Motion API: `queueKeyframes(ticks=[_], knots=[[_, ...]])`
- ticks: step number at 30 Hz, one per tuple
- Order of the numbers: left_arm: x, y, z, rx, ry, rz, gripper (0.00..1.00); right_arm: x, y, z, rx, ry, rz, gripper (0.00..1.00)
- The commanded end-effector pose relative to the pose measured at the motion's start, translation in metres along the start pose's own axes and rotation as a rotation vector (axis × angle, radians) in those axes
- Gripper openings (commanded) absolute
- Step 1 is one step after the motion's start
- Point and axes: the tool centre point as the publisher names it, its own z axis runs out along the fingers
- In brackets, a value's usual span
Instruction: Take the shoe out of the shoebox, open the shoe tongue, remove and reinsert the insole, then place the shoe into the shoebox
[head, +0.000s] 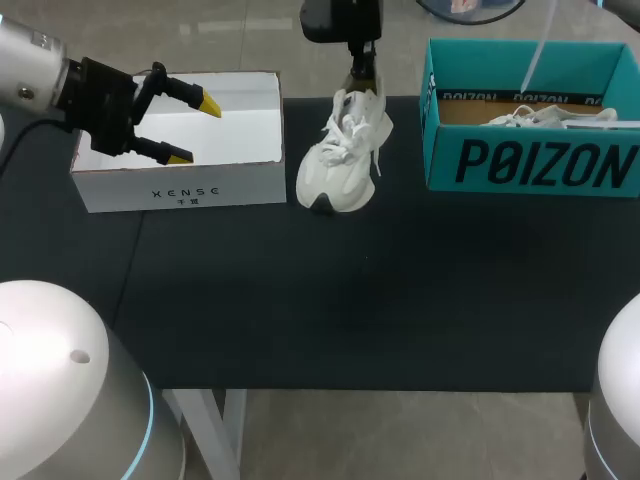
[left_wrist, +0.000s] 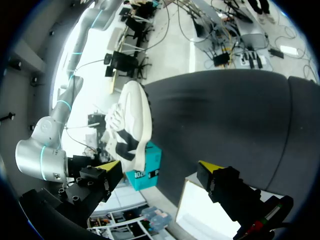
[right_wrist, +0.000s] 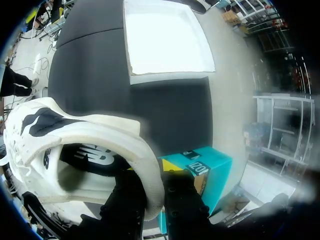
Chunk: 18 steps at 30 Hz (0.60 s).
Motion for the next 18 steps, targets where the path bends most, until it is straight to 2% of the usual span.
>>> queueKeyframes(ticks=[1,4,6,13,18], knots=[[0.0,0.0,0.0,0.0,0.004,0.0,1.0,0.0,-0.001,-0.002,-0.002,-0.001,0.0,0.0],[0.0,0.0,0.0,0.0,0.004,0.0,1.0,0.0,-0.001,-0.002,-0.002,-0.001,0.0,0.0],[0.0,0.0,0.0,0.0,0.004,0.0,1.0,-0.014,-0.002,-0.003,0.019,-0.003,0.01,0.0],[0.0,0.0,0.0,0.0,0.004,0.0,1.0,-0.08,-0.024,-0.017,0.057,-0.021,0.13,0.0],[0.0,0.0,0.0,0.0,0.004,0.0,1.0,-0.129,-0.048,-0.006,0.081,-0.037,0.245,0.0]])
